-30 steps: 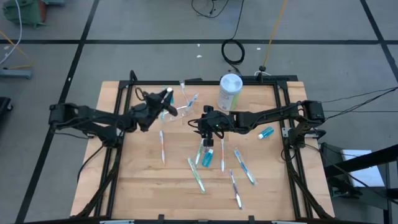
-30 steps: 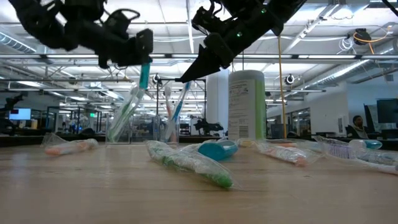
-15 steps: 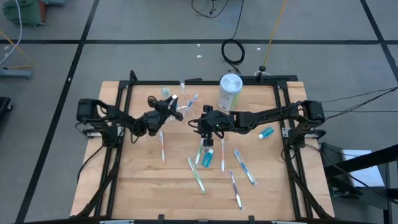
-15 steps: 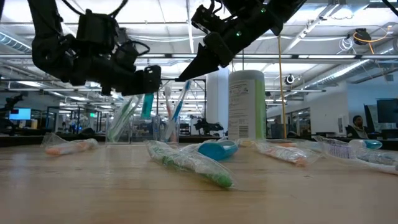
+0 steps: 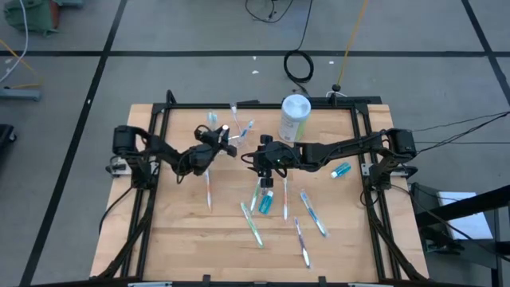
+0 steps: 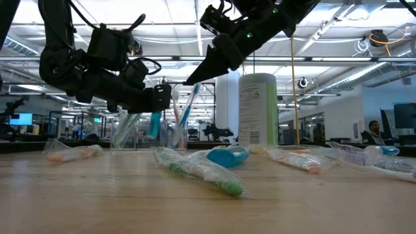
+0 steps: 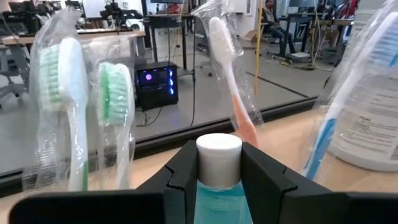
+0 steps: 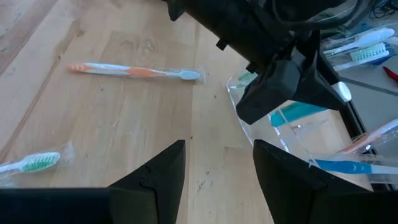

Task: Pick & Place toothbrushing station
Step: Put the mouthwash into the transparent organizer

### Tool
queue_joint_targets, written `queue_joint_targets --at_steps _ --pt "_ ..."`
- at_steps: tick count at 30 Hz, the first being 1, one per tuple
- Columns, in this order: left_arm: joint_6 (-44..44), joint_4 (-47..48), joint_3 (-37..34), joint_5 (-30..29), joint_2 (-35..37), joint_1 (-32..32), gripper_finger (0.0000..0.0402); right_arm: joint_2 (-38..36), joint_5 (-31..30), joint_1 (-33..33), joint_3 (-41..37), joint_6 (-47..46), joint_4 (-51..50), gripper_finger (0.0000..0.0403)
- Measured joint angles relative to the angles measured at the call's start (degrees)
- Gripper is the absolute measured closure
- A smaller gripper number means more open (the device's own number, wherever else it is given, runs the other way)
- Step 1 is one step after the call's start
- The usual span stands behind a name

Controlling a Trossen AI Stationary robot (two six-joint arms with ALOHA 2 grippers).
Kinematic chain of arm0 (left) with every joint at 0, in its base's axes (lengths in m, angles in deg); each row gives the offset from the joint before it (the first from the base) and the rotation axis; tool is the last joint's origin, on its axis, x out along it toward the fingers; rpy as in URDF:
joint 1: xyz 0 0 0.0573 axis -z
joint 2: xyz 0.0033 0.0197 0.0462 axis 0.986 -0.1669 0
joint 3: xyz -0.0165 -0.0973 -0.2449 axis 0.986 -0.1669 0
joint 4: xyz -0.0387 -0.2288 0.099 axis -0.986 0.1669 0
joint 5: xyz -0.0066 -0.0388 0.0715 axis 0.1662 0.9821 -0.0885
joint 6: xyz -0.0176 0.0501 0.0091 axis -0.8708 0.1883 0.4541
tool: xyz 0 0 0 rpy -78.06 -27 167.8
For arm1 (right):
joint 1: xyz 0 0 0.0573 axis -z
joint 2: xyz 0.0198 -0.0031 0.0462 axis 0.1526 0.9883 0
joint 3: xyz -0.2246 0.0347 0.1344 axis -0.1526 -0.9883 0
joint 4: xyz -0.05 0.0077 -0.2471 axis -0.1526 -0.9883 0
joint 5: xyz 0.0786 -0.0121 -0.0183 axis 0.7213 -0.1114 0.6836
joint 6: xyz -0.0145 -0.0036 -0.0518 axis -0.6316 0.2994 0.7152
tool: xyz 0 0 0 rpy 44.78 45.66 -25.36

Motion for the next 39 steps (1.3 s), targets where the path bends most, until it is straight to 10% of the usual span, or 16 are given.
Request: queue_joint_targets --at_steps 18,39 --pt "-3.9 2.8 0.0 12.9 -0.1 -3.4 0.029 0.0 0.1 0.0 0.0 0.0 0.0 0.0222" --pt "-2.5 3.9 0.0 13.4 0.0 -3.5 0.0285 0.0 0.1 0.0 0.0 0.2 0.0 0.0222"
